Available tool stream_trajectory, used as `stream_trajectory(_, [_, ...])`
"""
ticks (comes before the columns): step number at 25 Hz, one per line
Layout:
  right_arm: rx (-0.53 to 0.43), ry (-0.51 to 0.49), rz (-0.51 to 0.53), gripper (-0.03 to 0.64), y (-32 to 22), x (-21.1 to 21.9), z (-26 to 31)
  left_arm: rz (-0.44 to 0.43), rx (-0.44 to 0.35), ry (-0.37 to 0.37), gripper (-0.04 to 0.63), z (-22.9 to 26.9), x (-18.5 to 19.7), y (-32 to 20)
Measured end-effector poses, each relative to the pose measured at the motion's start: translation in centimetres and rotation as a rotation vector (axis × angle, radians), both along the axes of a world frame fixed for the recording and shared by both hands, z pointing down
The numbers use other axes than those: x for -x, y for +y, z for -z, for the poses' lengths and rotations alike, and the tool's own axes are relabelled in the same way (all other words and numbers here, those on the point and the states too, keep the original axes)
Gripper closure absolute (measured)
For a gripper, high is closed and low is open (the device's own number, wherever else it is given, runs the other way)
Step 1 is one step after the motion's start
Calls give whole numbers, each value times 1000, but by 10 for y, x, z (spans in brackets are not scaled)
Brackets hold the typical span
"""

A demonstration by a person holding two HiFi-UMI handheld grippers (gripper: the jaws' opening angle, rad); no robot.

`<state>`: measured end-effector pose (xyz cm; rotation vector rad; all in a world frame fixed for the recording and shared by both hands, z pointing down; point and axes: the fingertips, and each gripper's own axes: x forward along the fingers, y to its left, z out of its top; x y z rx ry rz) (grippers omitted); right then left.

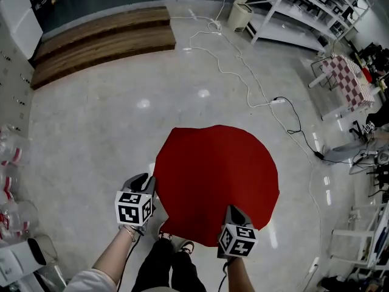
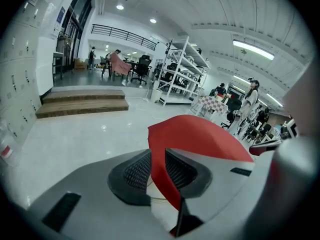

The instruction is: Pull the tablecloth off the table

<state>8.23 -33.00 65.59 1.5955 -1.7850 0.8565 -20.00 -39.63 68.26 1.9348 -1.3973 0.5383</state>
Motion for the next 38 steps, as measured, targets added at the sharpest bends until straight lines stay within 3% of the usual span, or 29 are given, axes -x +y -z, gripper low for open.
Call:
stream_trajectory(11, [-1,1,5,591,-23,2,-15,-20,72,137,365,-26,-14,-29])
stream_trajectory(17, [-2,-6,-8,592,-29,0,-16,-23,99,190,348,-32,-23,-54])
stream_trajectory(22, [9,-4,-15,591,-25,-1,-18,4,158,253,282,-46,-26,-66])
stream_trajectory(26, [9,-4,-21,591,-21,-5,-19,-6,217,291,279,-57,-32,-66])
stream_trajectory(29, [10,-5,-31,591,-18,-8,-19,-33,225,259,327,-55,-35,-64])
stream_trajectory(31, [13,-4,-37,592,-16,-10,-19,-48,226,198,353,-52,-37,-63])
stream_trajectory(34, [13,-5,-42,591,-15,-12,-19,-88,208,33,418,-47,-37,-62])
stream_trajectory(36, [9,-9,-43,591,-13,-11,-18,-114,178,-82,524,-43,-38,-61])
stream_trajectory(38, [7,-13,-45,592,-12,-11,-16,-133,157,-150,562,-41,-39,-59])
